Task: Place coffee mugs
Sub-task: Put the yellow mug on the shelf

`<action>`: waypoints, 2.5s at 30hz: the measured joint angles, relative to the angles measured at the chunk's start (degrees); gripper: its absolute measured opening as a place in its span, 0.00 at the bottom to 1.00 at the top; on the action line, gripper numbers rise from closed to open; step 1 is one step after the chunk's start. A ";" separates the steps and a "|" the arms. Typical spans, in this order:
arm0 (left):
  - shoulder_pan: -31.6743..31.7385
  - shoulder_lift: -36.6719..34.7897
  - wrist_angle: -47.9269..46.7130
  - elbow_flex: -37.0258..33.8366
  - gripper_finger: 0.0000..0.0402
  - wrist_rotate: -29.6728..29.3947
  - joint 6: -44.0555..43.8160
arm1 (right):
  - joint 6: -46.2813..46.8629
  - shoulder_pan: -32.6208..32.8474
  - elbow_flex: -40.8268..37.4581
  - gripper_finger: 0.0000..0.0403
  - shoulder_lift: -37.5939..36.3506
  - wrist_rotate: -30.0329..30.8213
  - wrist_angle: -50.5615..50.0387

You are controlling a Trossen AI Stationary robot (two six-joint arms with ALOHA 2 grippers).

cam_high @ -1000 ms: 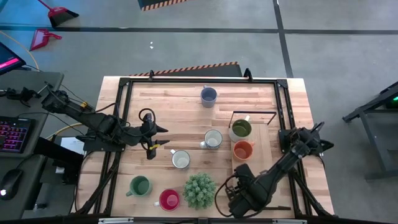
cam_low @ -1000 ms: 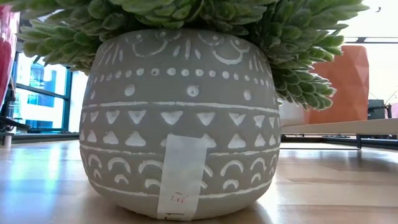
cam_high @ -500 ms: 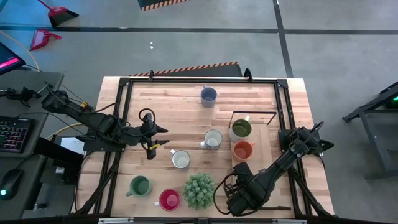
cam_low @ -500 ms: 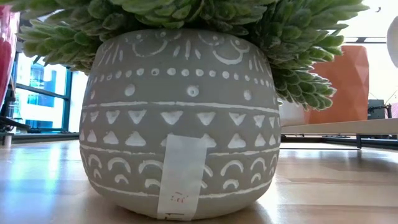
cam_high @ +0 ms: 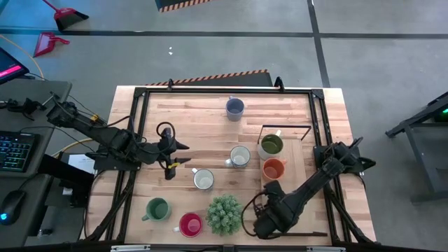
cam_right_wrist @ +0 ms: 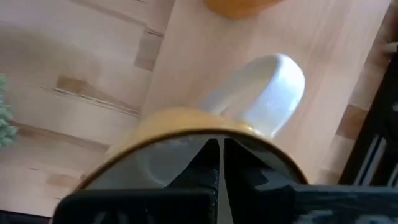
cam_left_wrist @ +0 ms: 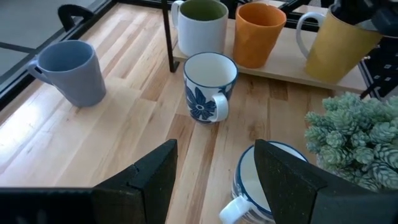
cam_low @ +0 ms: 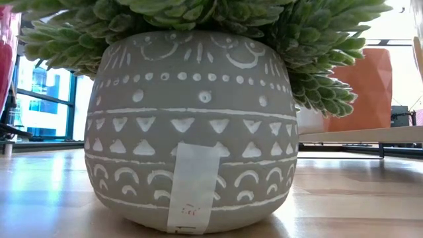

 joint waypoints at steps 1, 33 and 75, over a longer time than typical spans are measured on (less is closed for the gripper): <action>-0.02 0.00 0.00 0.00 0.50 0.36 -0.02 | 0.26 0.10 0.00 0.00 -0.05 0.74 0.10; -0.02 0.00 0.02 0.00 0.50 0.63 -1.38 | 3.49 -1.19 -2.64 0.00 -0.94 7.83 0.07; -0.01 0.00 0.00 0.00 0.50 0.61 -1.42 | -11.38 2.12 9.55 0.00 -0.54 -0.66 11.15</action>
